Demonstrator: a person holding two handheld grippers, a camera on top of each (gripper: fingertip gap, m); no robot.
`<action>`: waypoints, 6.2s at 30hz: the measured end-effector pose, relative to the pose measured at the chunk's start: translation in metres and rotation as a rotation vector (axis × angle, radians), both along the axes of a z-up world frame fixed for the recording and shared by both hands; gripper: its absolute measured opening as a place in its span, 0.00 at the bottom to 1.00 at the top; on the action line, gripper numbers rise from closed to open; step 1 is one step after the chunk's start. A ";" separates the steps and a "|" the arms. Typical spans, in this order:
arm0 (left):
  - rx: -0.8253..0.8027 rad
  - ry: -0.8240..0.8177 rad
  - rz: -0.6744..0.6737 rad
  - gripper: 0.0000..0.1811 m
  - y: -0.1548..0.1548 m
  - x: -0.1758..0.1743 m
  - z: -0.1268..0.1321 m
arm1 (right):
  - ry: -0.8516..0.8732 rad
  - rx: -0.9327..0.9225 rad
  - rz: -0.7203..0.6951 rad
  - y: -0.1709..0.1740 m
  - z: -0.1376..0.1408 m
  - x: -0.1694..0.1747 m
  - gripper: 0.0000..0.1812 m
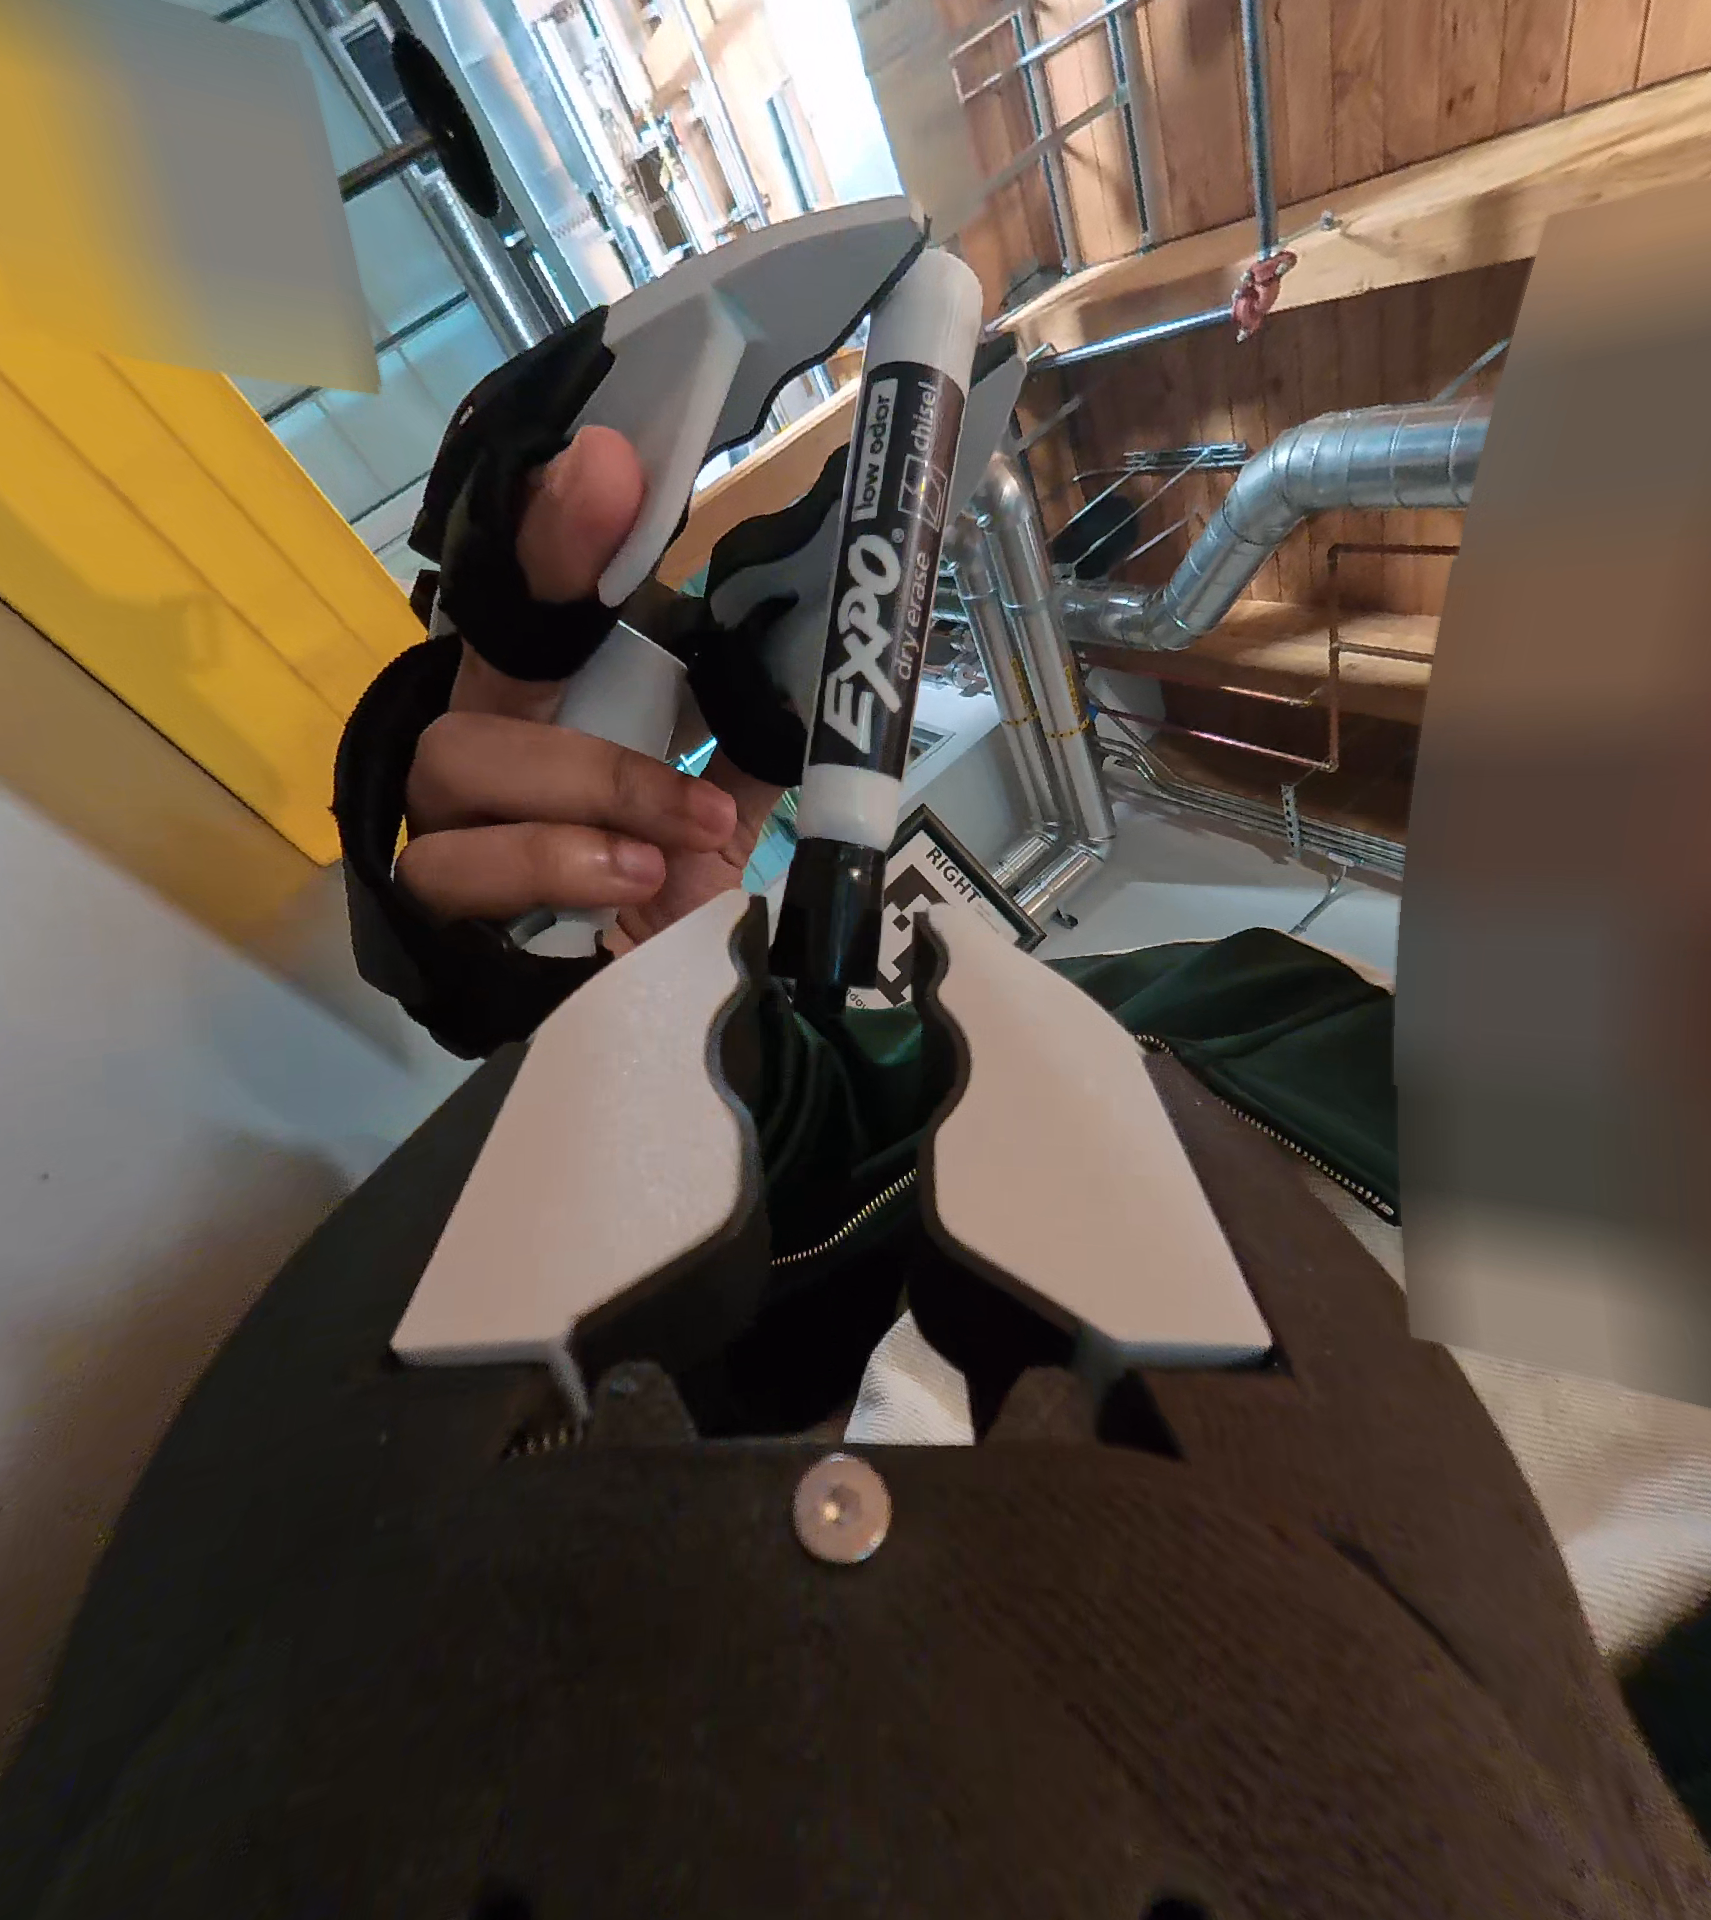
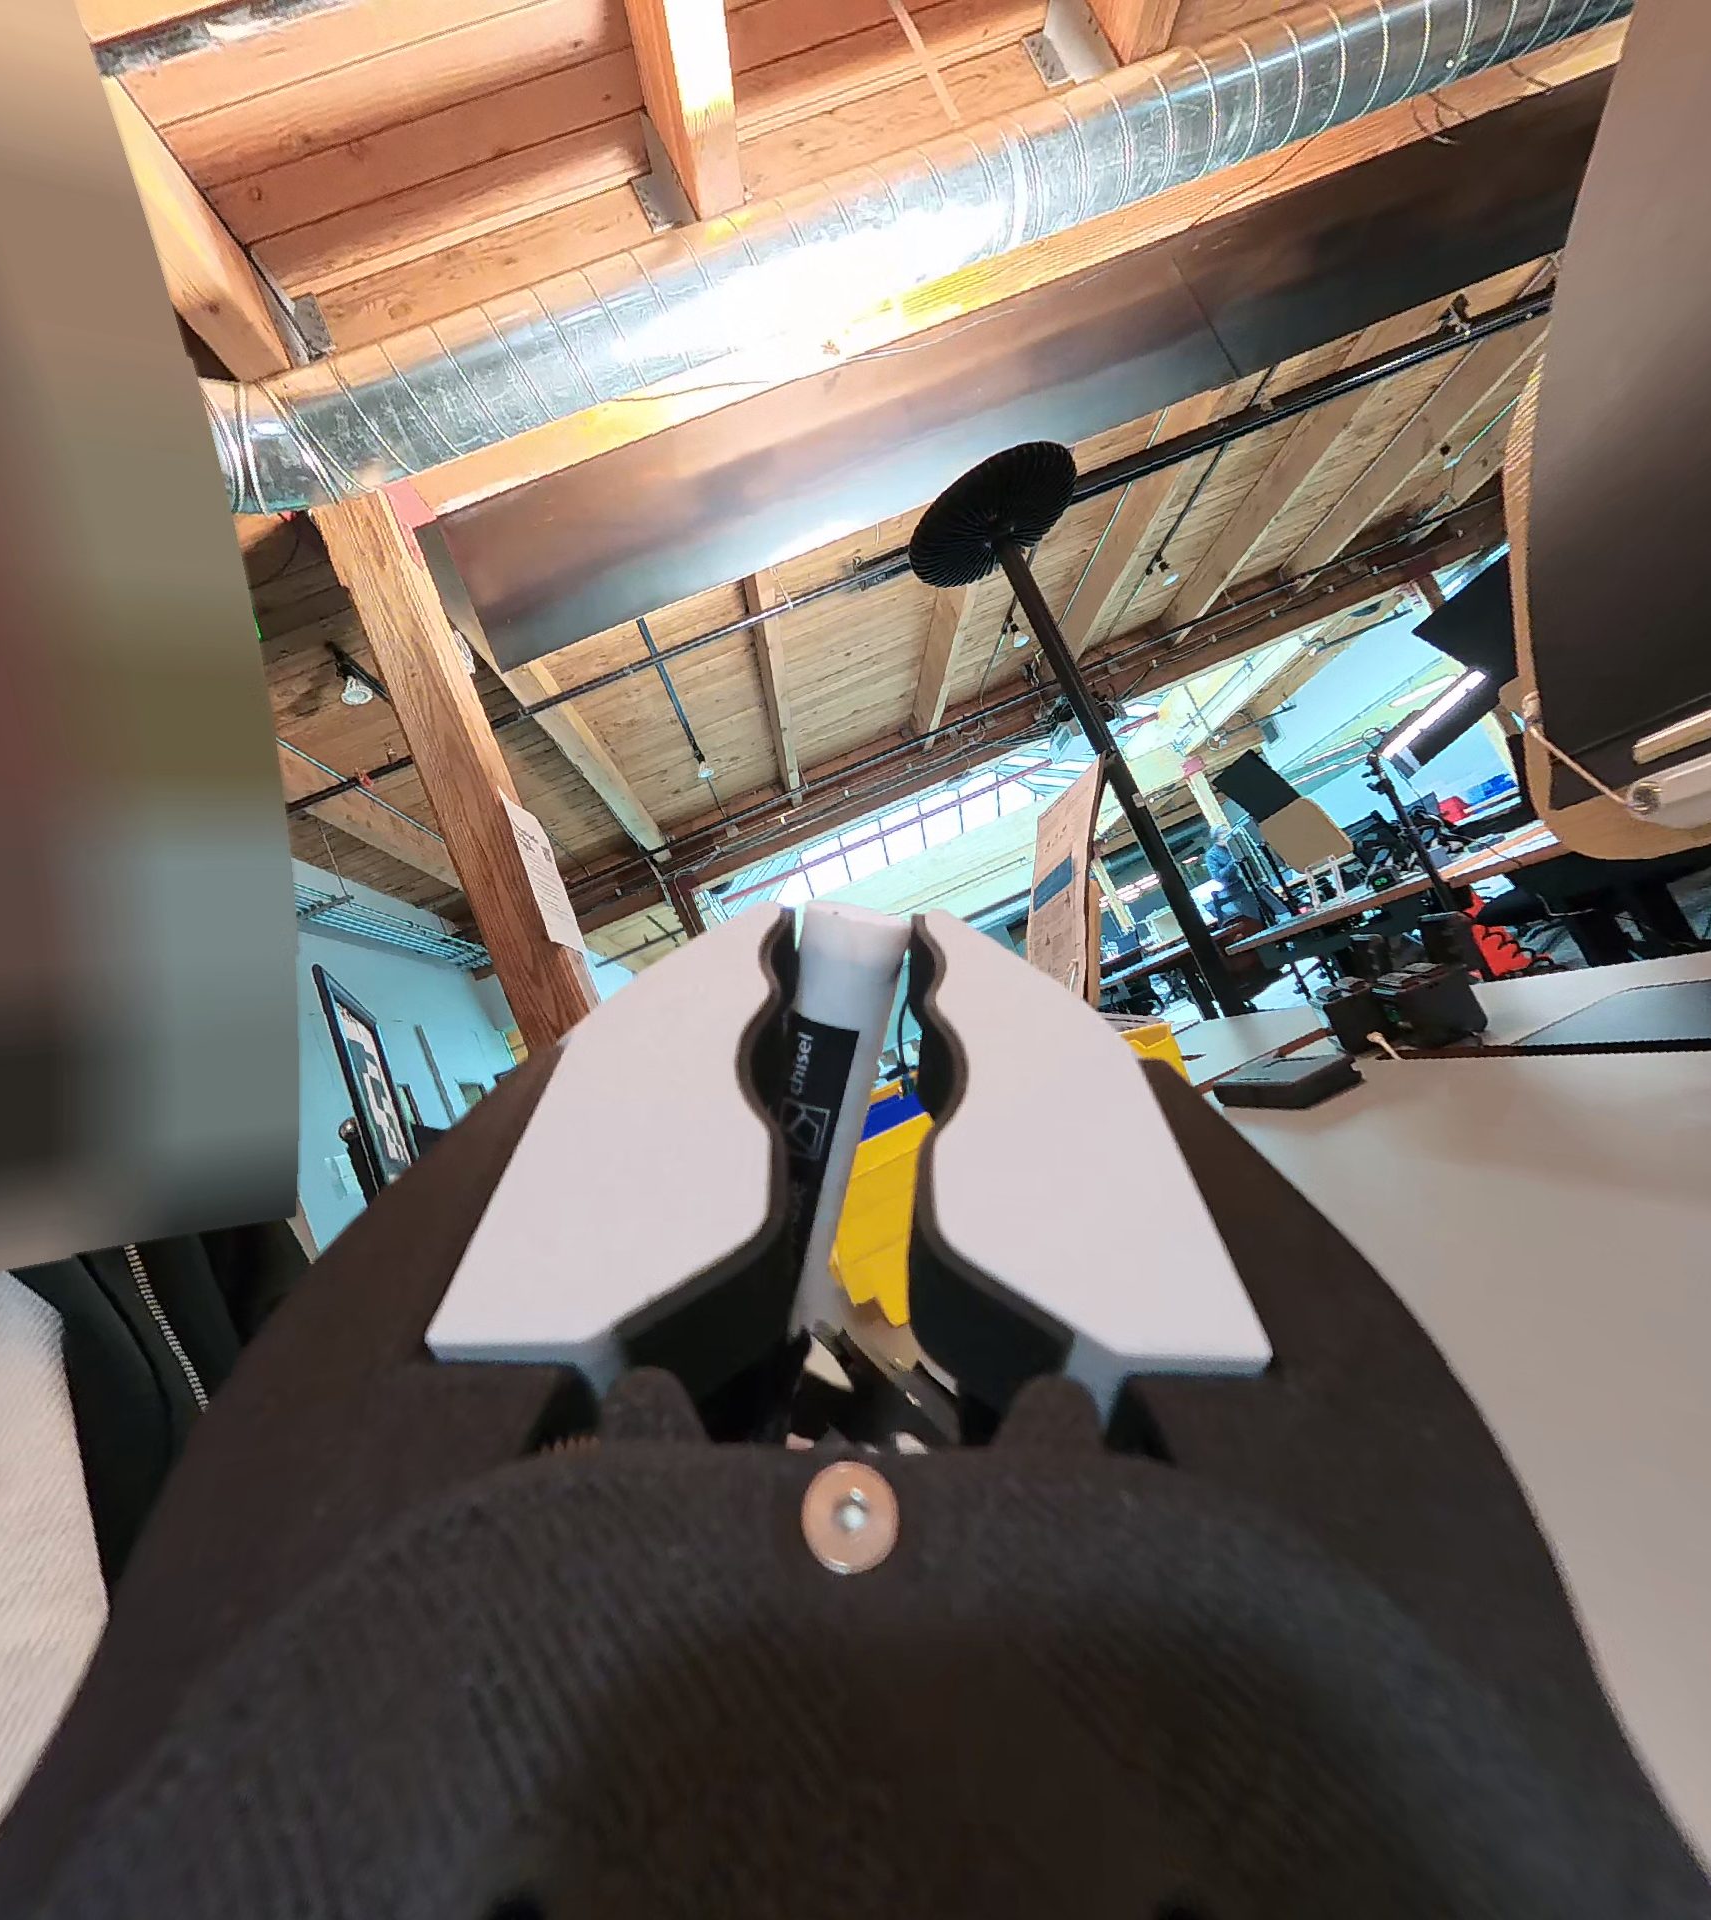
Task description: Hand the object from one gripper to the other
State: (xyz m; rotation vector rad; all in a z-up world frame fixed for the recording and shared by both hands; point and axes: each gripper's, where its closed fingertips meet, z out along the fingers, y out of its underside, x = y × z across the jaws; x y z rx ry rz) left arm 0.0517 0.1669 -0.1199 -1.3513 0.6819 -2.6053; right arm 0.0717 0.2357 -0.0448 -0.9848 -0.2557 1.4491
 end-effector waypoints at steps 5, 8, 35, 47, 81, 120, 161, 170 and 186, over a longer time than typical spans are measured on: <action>0.019 0.008 -0.010 0.11 -0.003 0.000 -0.001 | 0.012 -0.005 0.014 0.002 0.000 0.000 0.11; 0.026 0.016 -0.017 0.11 -0.004 0.001 -0.002 | 0.018 -0.011 0.039 0.000 0.001 -0.002 0.11; 0.524 0.167 0.089 0.11 -0.019 0.004 -0.013 | -0.132 -0.005 0.119 -0.011 -0.003 -0.029 0.17; 0.816 0.476 0.597 0.11 0.084 -0.047 -0.014 | -0.302 -0.074 -0.111 0.019 -0.031 -0.013 0.42; 1.079 0.790 0.514 0.23 0.082 -0.049 -0.058 | -2.113 0.750 -0.898 0.046 -0.128 -0.006 0.11; 0.803 0.099 0.560 0.10 0.040 -0.060 0.063 | -0.738 -0.014 0.148 -0.031 -0.091 -0.112 0.12; 0.803 0.228 0.504 0.30 0.022 -0.031 0.018 | -0.585 0.117 -0.014 -0.034 -0.040 -0.044 0.10; 0.755 0.272 0.509 0.30 -0.040 -0.018 0.001 | -0.576 0.097 -0.016 -0.103 -0.035 -0.022 0.12; 0.788 0.236 0.546 0.21 -0.083 -0.026 0.015 | -0.587 0.135 0.129 -0.143 -0.017 -0.049 0.10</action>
